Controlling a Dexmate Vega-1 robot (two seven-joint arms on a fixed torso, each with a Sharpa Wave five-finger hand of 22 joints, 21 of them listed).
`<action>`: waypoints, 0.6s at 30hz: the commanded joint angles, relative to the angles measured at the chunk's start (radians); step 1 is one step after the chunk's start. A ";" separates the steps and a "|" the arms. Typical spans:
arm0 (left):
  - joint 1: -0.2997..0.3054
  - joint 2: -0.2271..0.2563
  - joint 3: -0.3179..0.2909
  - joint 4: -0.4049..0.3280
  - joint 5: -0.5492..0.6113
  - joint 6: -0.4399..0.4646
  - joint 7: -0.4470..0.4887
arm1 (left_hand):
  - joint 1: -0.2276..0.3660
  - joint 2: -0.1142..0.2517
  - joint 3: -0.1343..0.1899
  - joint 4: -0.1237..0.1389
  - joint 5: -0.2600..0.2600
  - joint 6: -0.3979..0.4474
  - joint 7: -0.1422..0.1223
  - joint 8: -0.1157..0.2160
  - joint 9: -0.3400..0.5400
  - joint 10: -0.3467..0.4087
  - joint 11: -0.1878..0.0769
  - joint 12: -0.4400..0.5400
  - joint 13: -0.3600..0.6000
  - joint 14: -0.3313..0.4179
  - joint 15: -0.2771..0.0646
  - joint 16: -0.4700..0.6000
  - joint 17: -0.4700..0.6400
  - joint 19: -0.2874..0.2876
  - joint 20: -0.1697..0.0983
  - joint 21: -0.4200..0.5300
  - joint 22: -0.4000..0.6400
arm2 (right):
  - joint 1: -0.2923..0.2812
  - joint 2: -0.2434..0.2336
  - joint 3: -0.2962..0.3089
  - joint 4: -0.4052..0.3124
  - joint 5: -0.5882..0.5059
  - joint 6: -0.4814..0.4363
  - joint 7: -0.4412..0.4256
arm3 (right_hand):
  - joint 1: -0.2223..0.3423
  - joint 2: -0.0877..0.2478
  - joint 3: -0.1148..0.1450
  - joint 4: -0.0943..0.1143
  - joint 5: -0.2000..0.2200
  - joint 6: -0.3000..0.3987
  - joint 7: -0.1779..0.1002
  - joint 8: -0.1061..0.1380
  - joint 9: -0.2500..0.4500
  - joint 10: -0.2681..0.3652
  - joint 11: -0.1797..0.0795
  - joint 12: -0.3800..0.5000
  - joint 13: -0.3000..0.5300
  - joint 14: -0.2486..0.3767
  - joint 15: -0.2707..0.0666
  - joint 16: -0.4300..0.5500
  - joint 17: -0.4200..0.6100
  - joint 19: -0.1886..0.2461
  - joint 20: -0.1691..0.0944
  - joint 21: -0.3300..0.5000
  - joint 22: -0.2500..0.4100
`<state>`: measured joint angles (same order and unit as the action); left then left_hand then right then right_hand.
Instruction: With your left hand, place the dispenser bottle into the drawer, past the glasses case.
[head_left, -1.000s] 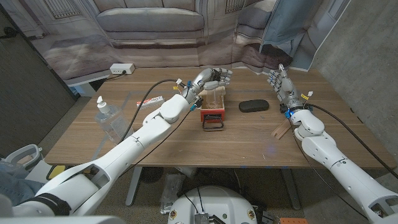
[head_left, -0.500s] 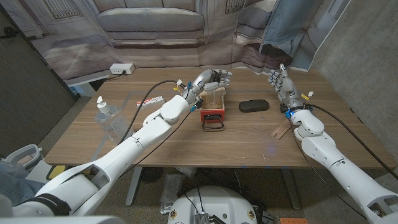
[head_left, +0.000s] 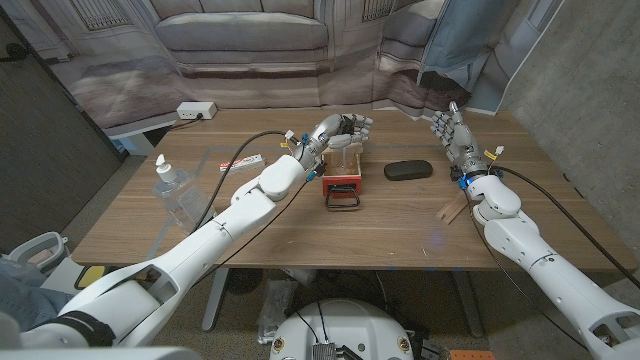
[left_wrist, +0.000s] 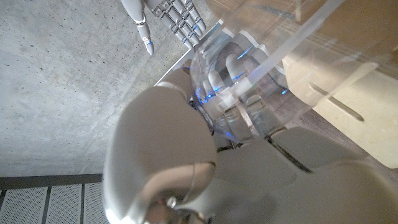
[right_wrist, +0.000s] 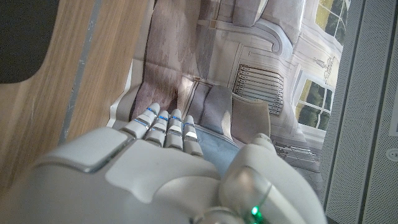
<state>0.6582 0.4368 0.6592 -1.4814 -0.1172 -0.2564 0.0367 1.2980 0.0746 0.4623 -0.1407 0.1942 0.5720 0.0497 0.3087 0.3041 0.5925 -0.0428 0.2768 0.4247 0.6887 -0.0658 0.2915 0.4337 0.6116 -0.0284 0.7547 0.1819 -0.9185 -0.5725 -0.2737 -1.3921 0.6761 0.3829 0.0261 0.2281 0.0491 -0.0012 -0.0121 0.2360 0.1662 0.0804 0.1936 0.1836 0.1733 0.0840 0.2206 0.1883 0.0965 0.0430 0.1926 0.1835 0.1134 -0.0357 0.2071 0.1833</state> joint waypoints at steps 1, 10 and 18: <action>-0.023 -0.023 0.012 0.059 -0.003 -0.032 -0.014 | 0.039 0.051 0.008 0.001 -0.002 0.011 0.002 0.000 0.003 0.006 0.003 -0.005 0.005 0.007 -0.024 -0.002 0.005 -0.009 -0.001 0.005 -0.001 | 0.008 0.004 -0.005 0.017 0.001 0.005 0.011 | 0.006 0.010 -0.002 -0.005 -0.006 0.008 -0.003 0.006 0.004 0.004 0.002 0.002 0.001 0.009 -0.001 0.003 0.006 0.011 -0.006 0.002 0.003; -0.034 -0.039 0.020 0.099 -0.009 -0.047 -0.025 | 0.036 0.049 0.009 0.001 -0.002 0.014 0.002 -0.001 0.003 0.005 -0.001 -0.007 0.006 0.007 -0.024 -0.004 0.005 -0.008 -0.001 0.007 -0.001 | 0.011 0.009 -0.005 0.033 0.005 0.010 0.017 | 0.006 0.010 -0.002 -0.005 -0.006 0.009 -0.004 0.005 0.004 0.005 0.000 0.002 0.001 0.009 -0.002 0.002 0.006 0.012 -0.006 0.002 0.003; -0.035 -0.044 0.025 0.111 -0.008 -0.052 -0.026 | 0.033 0.048 0.010 0.001 -0.002 0.013 -0.001 -0.003 0.002 0.007 -0.002 -0.008 0.007 0.007 -0.026 -0.004 0.005 -0.009 -0.001 0.009 -0.001 | 0.011 0.010 -0.005 0.039 0.004 0.018 0.022 | 0.007 0.011 -0.003 -0.005 -0.006 0.008 -0.004 0.005 0.004 0.005 -0.001 0.002 0.001 0.009 -0.002 0.002 0.006 0.011 -0.006 0.001 0.003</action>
<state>0.6297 0.4032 0.6767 -1.3966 -0.1232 -0.2975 0.0160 1.2979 0.0747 0.4622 -0.1407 0.1942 0.5757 0.0535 0.3087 0.3040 0.5925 -0.0427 0.2698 0.4293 0.6878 -0.0659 0.2915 0.4335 0.6047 -0.0288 0.7586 0.1819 -0.9090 -0.5651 -0.2778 -1.3636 0.6780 0.3929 0.0409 0.2335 0.0545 -0.0012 -0.0121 0.2360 0.1698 0.0768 0.1936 0.1836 0.1732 0.0841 0.2206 0.1881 0.0965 0.0430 0.1925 0.1835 0.1134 -0.0357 0.2071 0.1833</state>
